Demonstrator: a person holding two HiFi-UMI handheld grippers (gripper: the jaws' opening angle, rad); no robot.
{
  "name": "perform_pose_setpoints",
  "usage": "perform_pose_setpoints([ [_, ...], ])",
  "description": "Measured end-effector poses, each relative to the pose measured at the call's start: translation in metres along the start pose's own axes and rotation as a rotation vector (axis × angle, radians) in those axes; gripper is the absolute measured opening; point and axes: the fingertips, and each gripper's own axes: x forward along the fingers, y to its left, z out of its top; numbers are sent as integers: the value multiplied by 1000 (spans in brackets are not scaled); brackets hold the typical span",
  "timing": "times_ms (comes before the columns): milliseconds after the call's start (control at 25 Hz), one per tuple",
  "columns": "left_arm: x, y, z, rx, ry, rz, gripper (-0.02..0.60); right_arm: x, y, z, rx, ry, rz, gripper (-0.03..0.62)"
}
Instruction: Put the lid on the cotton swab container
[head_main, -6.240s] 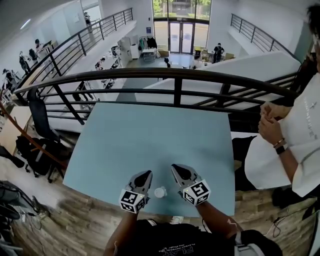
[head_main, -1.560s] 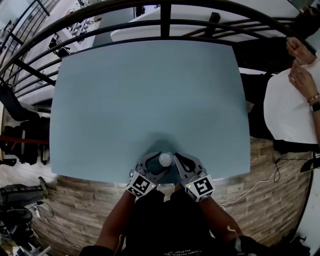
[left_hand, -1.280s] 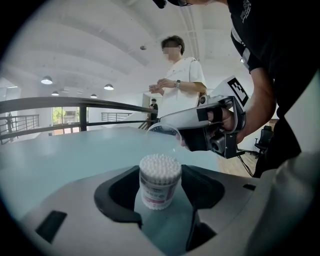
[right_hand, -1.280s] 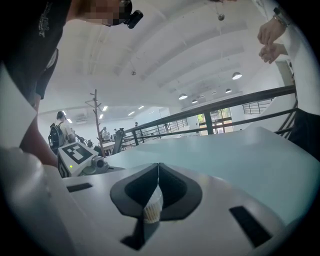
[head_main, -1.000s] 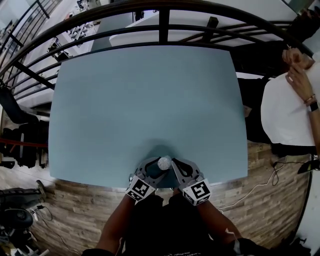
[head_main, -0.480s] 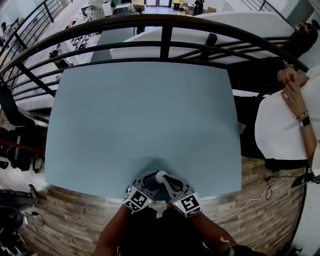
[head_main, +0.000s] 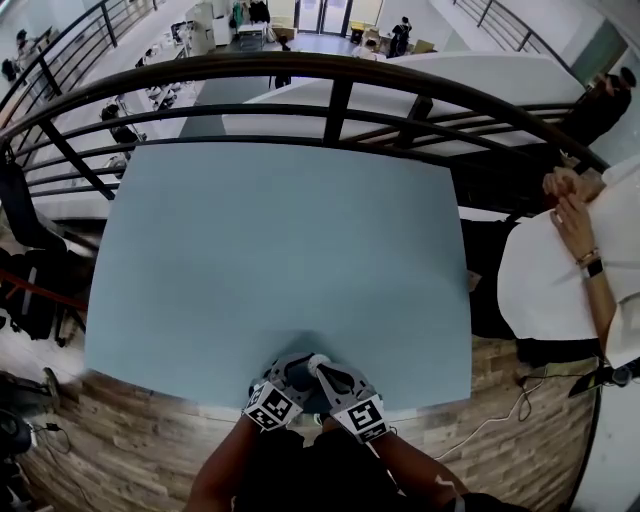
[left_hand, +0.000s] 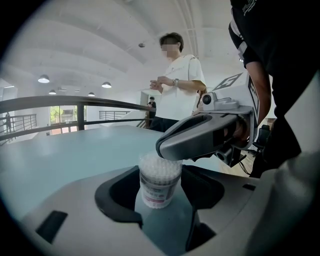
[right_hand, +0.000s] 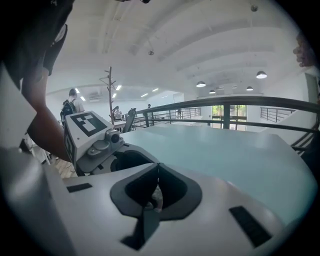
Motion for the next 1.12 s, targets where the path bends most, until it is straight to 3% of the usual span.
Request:
perform_pose_setpoints([
  [160, -5, -6, -1, -5, 8, 9, 267, -3, 8, -1, 50, 7, 9, 18],
  [360, -3, 1, 1, 10, 11, 27, 268, 0, 2, 4, -39, 75, -15, 18],
  [560, 1, 6, -4, 12, 28, 33, 268, 8, -3, 1, -32, 113, -38, 18],
  [920, -2, 6, -6, 10, 28, 45, 268, 11, 6, 2, 17, 187, 13, 18],
  [1120, -2, 4, -6, 39, 43, 58, 268, 10, 6, -3, -22, 200, 37, 18],
])
